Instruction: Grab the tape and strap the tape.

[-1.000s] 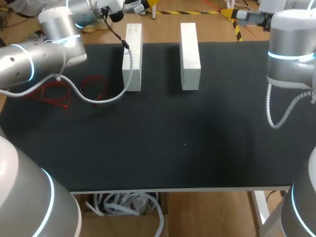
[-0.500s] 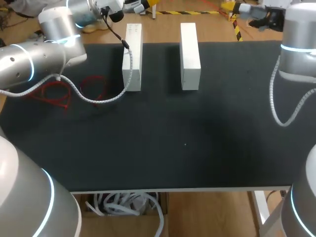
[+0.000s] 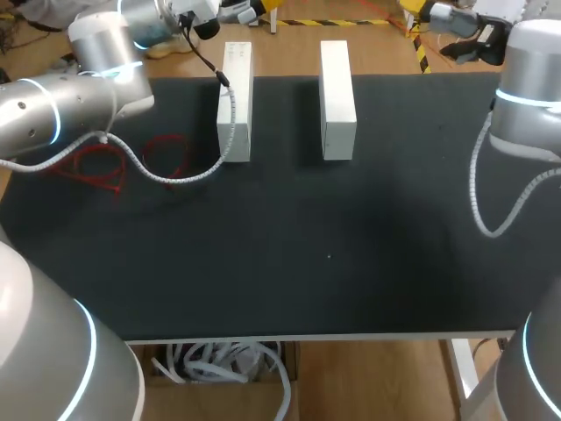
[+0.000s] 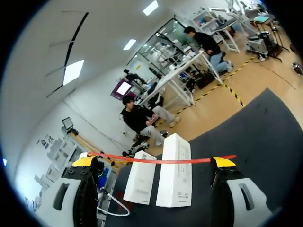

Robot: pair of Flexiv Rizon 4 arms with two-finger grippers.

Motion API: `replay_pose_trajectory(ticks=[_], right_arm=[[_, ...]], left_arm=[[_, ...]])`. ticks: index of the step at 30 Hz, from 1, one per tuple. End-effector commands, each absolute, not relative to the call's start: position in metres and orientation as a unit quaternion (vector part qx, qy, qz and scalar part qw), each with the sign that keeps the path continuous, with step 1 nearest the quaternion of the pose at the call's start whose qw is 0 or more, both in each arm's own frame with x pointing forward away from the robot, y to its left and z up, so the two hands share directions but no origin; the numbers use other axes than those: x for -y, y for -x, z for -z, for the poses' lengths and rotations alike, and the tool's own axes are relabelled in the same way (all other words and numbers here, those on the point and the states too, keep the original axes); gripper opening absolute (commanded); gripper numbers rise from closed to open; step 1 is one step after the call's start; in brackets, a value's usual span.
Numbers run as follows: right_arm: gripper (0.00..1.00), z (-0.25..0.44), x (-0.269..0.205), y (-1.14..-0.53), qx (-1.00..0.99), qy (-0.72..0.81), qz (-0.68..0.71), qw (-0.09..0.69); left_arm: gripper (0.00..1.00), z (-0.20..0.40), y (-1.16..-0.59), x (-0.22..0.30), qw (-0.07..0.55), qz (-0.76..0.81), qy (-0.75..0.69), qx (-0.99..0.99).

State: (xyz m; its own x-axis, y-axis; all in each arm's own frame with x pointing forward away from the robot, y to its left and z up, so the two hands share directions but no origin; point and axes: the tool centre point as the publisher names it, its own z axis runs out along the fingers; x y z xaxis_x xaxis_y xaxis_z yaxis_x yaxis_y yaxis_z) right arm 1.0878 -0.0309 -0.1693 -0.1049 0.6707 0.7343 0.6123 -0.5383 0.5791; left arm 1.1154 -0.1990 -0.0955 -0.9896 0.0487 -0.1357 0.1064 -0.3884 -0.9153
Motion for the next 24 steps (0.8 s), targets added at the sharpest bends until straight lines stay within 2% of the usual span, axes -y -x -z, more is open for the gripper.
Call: replay_pose_trajectory(ticks=[1, 5, 10, 14, 19, 24], right_arm=[[1.0, 0.171, 0.016, -1.08, -0.393, -0.74, -0.543, 0.062], [1.0, 0.178, 0.009, -1.087, -0.285, -0.733, -0.617, -0.03], [1.0, 0.181, 0.01, -1.094, -0.242, -0.701, -0.667, -0.074], [1.0, 0.185, 0.02, -1.096, -0.266, -0.683, -0.679, -0.052], [1.0, 0.194, 0.022, -1.094, -0.319, -0.674, -0.659, -0.103], [1.0, 0.194, 0.026, -1.092, -0.259, -0.672, -0.687, -0.099]], left_arm=[[0.0, 0.095, -1.113, 0.199, 0.02, 0.83, -0.068, -0.553], [0.0, 0.095, -1.113, 0.199, 0.02, 0.83, -0.068, -0.553], [0.0, 0.095, -1.113, 0.199, 0.02, 0.83, -0.068, -0.553], [0.0, 0.095, -1.113, 0.199, 0.02, 0.83, -0.068, -0.553], [0.0, 0.095, -1.113, 0.199, 0.02, 0.83, -0.068, -0.553], [0.0, 0.095, -1.113, 0.199, 0.02, 0.83, -0.068, -0.553]])
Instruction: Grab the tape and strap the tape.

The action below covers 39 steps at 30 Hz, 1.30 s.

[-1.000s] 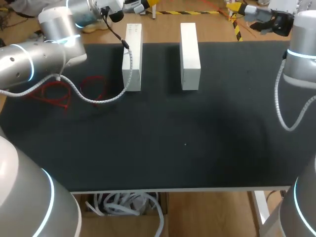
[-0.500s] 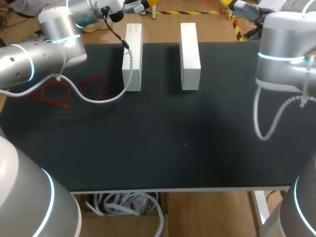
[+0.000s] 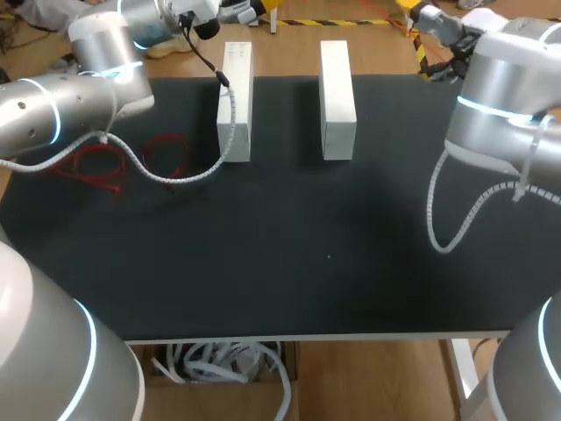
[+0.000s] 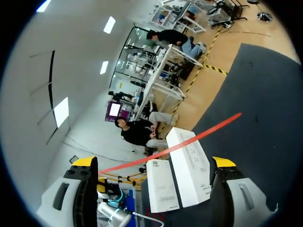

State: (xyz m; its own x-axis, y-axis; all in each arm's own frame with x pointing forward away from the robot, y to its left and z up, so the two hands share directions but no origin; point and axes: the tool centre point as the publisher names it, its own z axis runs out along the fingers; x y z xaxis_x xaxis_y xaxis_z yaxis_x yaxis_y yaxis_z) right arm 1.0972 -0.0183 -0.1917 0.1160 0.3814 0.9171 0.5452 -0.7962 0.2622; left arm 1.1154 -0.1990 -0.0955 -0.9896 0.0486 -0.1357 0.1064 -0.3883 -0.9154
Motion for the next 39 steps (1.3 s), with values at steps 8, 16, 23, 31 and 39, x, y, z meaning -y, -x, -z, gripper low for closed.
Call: replay_pose_trajectory(ticks=[8, 16, 23, 31, 39], right_arm=[[1.0, 0.19, 0.024, -1.097, 0.184, 0.694, 0.691, 0.081], [1.0, 0.188, 0.018, -1.094, 0.325, 0.664, 0.672, 0.043], [1.0, 0.188, 0.018, -1.094, 0.325, 0.664, 0.672, 0.043], [1.0, 0.169, 0.007, -1.096, 0.14, 0.762, 0.628, 0.072], [1.0, 0.21, 0.037, -1.107, 0.062, 0.81, 0.582, 0.037]], left_arm=[[0.0, 0.095, -1.113, 0.199, 0.02, 0.83, -0.068, -0.553], [0.0, 0.095, -1.113, 0.199, 0.02, 0.83, -0.068, -0.553], [0.0, 0.095, -1.113, 0.199, 0.02, 0.83, -0.068, -0.553], [0.0, 0.095, -1.113, 0.199, 0.02, 0.83, -0.068, -0.553], [0.0, 0.095, -1.113, 0.199, 0.02, 0.83, -0.068, -0.553]])
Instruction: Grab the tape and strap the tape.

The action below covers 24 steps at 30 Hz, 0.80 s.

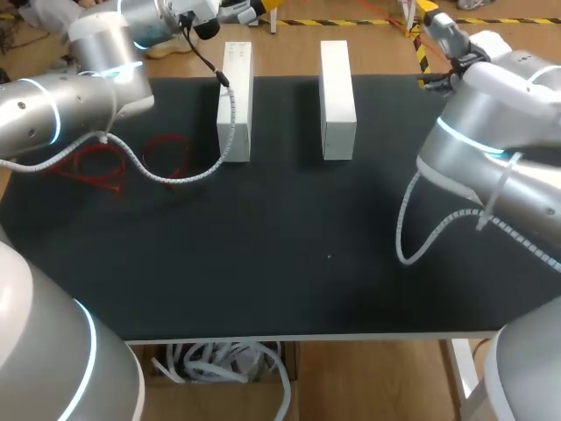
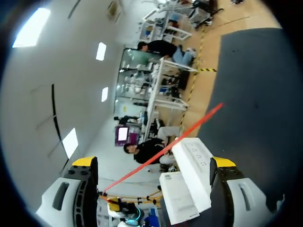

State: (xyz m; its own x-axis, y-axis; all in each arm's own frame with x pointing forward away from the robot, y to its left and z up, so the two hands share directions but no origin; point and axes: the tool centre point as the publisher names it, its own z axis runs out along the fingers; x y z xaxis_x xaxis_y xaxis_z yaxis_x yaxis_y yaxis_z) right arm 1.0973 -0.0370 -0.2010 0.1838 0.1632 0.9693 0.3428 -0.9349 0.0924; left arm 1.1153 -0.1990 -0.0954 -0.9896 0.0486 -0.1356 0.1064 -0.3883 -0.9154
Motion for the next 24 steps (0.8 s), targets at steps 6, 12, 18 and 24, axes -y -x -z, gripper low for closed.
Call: replay_pose_trajectory(ticks=[6, 12, 18, 24], right_arm=[[1.0, 0.206, 0.042, -1.118, 0.041, 0.795, 0.603, 0.056], [1.0, 0.195, 0.041, -1.12, 0.045, 0.772, 0.628, 0.083], [1.0, 0.199, 0.051, -1.124, 0.04, 0.767, 0.635, 0.077], [1.0, 0.197, 0.056, -1.13, 0.02, 0.755, 0.649, 0.085]], left_arm=[[0.0, 0.095, -1.113, 0.199, 0.02, 0.83, -0.068, -0.553], [0.0, 0.095, -1.113, 0.199, 0.02, 0.83, -0.068, -0.553], [0.0, 0.095, -1.113, 0.199, 0.02, 0.83, -0.068, -0.553], [0.0, 0.095, -1.113, 0.199, 0.02, 0.83, -0.068, -0.553]])
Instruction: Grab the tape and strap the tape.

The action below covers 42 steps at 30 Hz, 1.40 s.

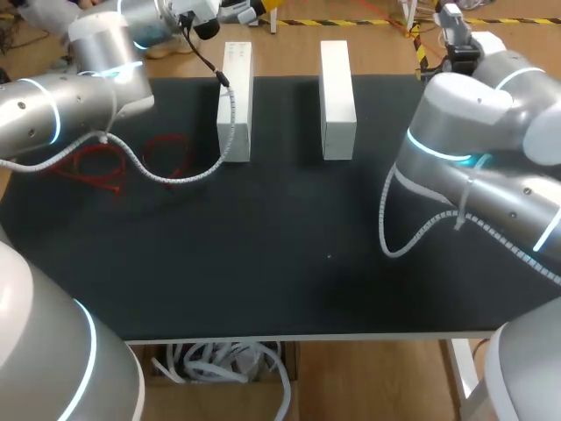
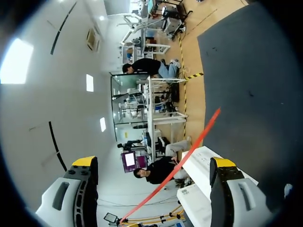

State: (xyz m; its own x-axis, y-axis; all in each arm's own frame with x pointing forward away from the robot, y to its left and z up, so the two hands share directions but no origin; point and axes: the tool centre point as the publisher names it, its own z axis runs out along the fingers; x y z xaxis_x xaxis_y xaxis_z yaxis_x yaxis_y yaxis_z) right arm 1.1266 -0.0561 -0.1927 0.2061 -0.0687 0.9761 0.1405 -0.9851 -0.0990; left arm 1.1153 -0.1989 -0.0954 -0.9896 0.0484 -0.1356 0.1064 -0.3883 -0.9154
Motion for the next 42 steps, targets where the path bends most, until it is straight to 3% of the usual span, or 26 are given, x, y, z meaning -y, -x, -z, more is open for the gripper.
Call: replay_pose_trajectory(ticks=[1, 26, 28, 29, 31, 32, 33, 36, 37, 38, 39, 41, 42], right_arm=[[1.0, 0.196, 0.056, -1.131, 0.019, 0.752, 0.652, 0.089], [1.0, 0.192, 0.067, -1.118, 0.064, 0.742, 0.662, 0.084], [0.41, 0.192, 0.068, -1.117, 0.064, 0.741, 0.663, 0.08], [0.36, 0.191, 0.069, -1.117, 0.065, 0.741, 0.663, 0.079], [0.4, 0.192, 0.07, -1.116, 0.065, 0.742, 0.663, 0.079], [0.32, 0.192, 0.07, -1.116, 0.066, 0.742, 0.663, 0.078], [0.17, 0.192, 0.071, -1.115, 0.066, 0.743, 0.662, 0.079], [0.29, 0.192, 0.071, -1.114, 0.066, 0.742, 0.662, 0.082], [0.18, 0.192, 0.071, -1.113, 0.067, 0.742, 0.662, 0.083], [0.16, 0.192, 0.071, -1.113, 0.067, 0.742, 0.662, 0.083], [0.2, 0.191, 0.071, -1.112, 0.07, 0.742, 0.661, 0.083], [0.42, 0.193, 0.071, -1.111, 0.071, 0.742, 0.661, 0.085], [0.12, 0.193, 0.072, -1.11, 0.072, 0.742, 0.661, 0.085]], left_arm=[[0.0, 0.095, -1.113, 0.199, 0.02, 0.83, -0.068, -0.553], [0.0, 0.095, -1.113, 0.199, 0.02, 0.83, -0.068, -0.553], [0.0, 0.095, -1.113, 0.199, 0.02, 0.83, -0.068, -0.553], [0.0, 0.095, -1.113, 0.199, 0.02, 0.83, -0.068, -0.553], [0.0, 0.095, -1.113, 0.199, 0.02, 0.83, -0.068, -0.553], [0.0, 0.095, -1.113, 0.199, 0.02, 0.83, -0.068, -0.553], [0.0, 0.095, -1.113, 0.199, 0.02, 0.83, -0.068, -0.553], [0.0, 0.095, -1.113, 0.199, 0.02, 0.83, -0.068, -0.553], [0.0, 0.095, -1.113, 0.199, 0.02, 0.83, -0.068, -0.553], [0.0, 0.095, -1.113, 0.199, 0.02, 0.83, -0.068, -0.553], [0.0, 0.095, -1.113, 0.199, 0.02, 0.83, -0.068, -0.553], [0.0, 0.095, -1.113, 0.199, 0.02, 0.83, -0.068, -0.553], [0.0, 0.095, -1.113, 0.199, 0.02, 0.83, -0.068, -0.553]])
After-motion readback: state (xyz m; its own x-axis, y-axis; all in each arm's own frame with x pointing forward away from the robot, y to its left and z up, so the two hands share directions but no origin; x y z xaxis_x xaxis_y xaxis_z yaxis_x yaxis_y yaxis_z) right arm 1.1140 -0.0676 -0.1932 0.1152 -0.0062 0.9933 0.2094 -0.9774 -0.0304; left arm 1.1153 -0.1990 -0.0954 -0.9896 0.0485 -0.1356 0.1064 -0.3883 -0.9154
